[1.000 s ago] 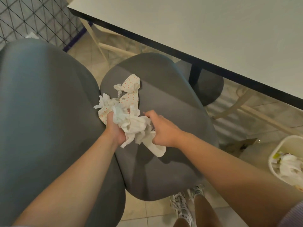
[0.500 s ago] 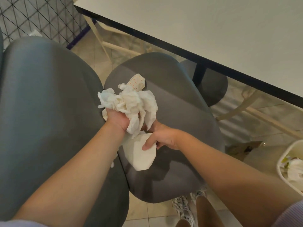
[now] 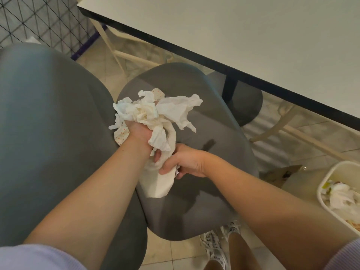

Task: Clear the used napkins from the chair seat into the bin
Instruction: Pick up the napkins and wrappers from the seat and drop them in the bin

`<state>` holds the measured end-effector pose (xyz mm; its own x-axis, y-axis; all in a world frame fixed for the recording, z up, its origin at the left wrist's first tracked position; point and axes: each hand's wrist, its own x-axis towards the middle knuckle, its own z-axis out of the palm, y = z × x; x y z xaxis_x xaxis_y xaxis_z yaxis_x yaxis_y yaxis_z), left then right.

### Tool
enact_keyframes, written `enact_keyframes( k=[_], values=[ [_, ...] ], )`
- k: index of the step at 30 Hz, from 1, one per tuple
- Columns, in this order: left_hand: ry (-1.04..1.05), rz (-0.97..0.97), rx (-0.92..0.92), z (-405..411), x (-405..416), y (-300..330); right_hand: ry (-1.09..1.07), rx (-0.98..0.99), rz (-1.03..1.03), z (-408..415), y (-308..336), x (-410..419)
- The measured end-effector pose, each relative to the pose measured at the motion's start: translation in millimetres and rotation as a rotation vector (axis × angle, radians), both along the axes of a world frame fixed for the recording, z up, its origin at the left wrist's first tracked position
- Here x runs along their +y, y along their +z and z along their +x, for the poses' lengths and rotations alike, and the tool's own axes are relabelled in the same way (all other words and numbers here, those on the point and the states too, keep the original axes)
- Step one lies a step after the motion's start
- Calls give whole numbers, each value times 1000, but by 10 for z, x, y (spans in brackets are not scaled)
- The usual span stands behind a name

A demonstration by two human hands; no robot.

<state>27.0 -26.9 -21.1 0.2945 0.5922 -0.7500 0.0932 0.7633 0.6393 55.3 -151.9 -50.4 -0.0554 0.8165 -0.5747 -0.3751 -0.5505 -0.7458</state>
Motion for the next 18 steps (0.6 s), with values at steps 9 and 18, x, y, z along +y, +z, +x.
enact_keyframes(
  k=[9, 18],
  values=[
    [128, 40, -306, -91, 66, -83, -346, -188, -67, 391, -52, -242],
    [-9, 95, -230, -131, -114, -111, -625, -282, -40, 630, -19, -595]
  ],
)
